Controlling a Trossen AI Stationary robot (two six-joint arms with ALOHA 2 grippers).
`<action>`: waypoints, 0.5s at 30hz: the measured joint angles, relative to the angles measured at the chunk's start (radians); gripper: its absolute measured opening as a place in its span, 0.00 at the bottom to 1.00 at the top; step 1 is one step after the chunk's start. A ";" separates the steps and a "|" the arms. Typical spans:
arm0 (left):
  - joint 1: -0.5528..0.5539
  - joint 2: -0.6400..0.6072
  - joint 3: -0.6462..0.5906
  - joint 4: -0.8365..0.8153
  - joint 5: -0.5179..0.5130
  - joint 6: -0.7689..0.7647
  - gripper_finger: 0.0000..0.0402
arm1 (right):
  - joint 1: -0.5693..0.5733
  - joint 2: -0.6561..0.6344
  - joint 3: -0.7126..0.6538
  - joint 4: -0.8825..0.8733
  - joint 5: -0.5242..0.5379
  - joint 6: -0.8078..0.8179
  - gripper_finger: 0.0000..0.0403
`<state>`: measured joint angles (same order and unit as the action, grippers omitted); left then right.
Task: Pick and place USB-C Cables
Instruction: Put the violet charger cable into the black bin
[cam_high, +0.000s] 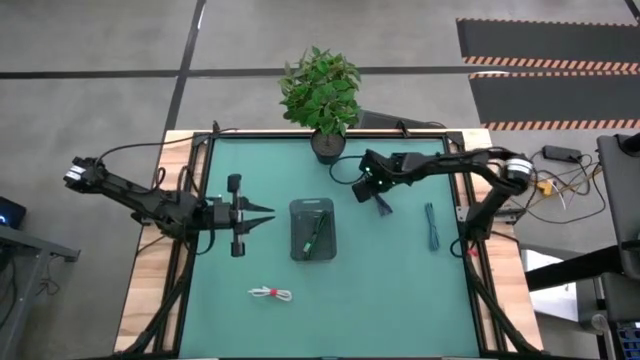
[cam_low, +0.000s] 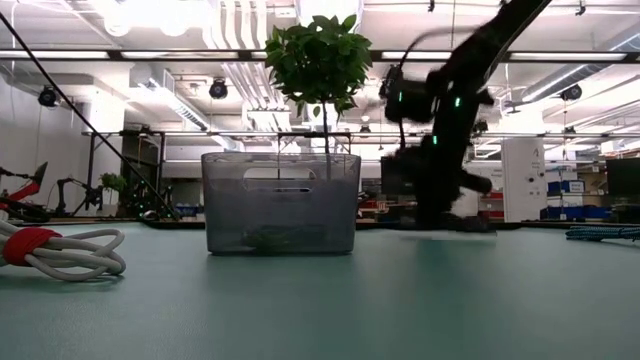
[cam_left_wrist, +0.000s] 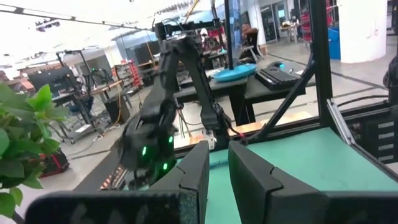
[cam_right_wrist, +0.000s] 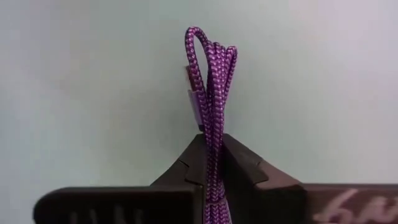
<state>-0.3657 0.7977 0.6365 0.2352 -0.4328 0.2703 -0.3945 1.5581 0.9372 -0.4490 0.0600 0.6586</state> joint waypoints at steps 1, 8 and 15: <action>0.000 0.000 -0.001 0.000 0.000 0.000 0.11 | 0.019 -0.034 0.001 0.009 -0.001 0.003 0.05; 0.000 0.000 -0.002 -0.004 0.000 0.002 0.11 | 0.255 -0.233 -0.002 0.112 0.085 0.067 0.04; 0.000 0.006 -0.003 -0.007 0.000 0.004 0.11 | 0.453 -0.233 -0.004 0.421 0.195 0.079 0.04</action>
<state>-0.3660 0.8040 0.6338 0.2286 -0.4332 0.2738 0.0582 1.3250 0.9337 -0.0282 0.2546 0.7375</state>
